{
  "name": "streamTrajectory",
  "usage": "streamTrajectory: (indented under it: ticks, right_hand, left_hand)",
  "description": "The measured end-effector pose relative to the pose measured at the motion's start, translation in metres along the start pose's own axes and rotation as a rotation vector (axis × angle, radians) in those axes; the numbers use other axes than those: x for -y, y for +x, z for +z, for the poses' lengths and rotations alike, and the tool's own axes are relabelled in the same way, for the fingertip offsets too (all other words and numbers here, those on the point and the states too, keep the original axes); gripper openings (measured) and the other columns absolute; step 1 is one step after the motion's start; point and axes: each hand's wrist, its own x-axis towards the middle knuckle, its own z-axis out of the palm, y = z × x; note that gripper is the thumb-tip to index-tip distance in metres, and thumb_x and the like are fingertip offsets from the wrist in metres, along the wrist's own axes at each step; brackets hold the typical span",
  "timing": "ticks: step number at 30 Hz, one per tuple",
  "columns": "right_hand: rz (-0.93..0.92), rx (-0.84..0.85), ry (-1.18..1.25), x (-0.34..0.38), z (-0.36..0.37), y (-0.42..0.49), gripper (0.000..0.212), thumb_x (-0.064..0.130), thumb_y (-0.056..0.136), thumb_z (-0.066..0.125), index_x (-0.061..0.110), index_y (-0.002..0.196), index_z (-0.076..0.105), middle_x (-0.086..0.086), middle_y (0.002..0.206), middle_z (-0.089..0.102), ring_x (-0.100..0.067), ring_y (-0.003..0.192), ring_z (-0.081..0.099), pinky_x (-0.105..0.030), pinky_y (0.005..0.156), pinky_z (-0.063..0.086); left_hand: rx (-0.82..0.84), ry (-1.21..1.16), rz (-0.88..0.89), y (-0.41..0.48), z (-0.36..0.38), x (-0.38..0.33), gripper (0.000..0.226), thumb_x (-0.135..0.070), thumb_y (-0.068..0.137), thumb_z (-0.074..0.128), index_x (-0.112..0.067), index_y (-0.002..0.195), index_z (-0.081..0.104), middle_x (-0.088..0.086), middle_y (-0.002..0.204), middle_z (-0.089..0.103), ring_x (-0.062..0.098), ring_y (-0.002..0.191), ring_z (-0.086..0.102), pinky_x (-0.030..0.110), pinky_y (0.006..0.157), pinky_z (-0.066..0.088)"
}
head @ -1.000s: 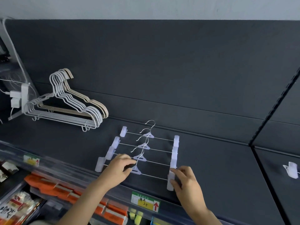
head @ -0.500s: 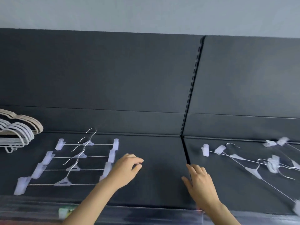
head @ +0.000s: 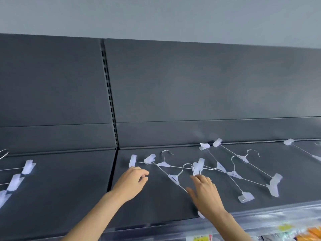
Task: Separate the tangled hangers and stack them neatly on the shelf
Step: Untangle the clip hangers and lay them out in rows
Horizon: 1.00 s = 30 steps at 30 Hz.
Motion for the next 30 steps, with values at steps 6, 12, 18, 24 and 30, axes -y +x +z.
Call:
streamTrajectory:
  ticks: [6,12,18,24,30]
  right_hand:
    - [0.080,0.003,0.021,-0.051,-0.011,0.016,0.037,0.029,0.092,0.048,0.015,0.125,0.050,-0.003,0.129,0.052,-0.027,0.118,0.046,-0.035,0.095,0.038]
    - [0.122,0.018,0.013,-0.070,-0.010,0.039,0.030,0.026,0.091,0.048,0.014,0.117,0.057,-0.004,0.119,0.057,-0.026,0.114,0.048,-0.033,0.093,0.041]
    - [0.145,0.010,0.096,-0.067,-0.004,0.071,0.027,0.018,0.088,0.046,0.010,0.110,0.061,-0.007,0.112,0.058,-0.026,0.106,0.051,-0.031,0.086,0.042]
    - [0.082,0.009,0.103,-0.056,0.006,0.093,0.024,0.016,0.090,0.046,0.011,0.109,0.061,-0.007,0.110,0.059,-0.028,0.101,0.049,-0.034,0.085,0.041]
    - [-0.212,0.062,-0.121,-0.029,0.027,0.105,0.035,0.028,0.054,0.085,0.022,0.085,0.071,0.005,0.086,0.069,-0.022,0.080,0.067,-0.034,0.067,0.054]
  left_hand:
    - [0.025,0.043,0.010,0.039,0.027,-0.024,0.032,-0.013,0.090,0.039,-0.011,0.058,0.036,0.004,0.065,0.042,0.011,0.069,0.040,0.032,0.064,0.032]
    - [0.110,0.029,0.044,0.075,0.050,-0.045,0.026,-0.021,0.090,0.043,-0.009,0.078,0.063,-0.002,0.083,0.058,0.014,0.092,0.045,0.032,0.076,0.040]
    - [0.340,0.044,0.054,0.090,0.066,-0.049,0.025,-0.025,0.083,0.049,-0.021,0.060,0.057,-0.008,0.073,0.058,0.016,0.095,0.051,0.026,0.080,0.040]
    - [0.217,0.029,-0.029,0.091,0.034,-0.020,0.026,-0.017,0.088,0.040,-0.018,0.062,0.042,-0.010,0.114,0.065,0.010,0.066,0.049,0.028,0.065,0.030]
    - [0.172,-0.116,-0.153,0.073,0.030,0.016,0.028,-0.016,0.090,0.038,-0.019,0.062,0.038,-0.011,0.072,0.062,0.011,0.068,0.059,0.028,0.058,0.035]
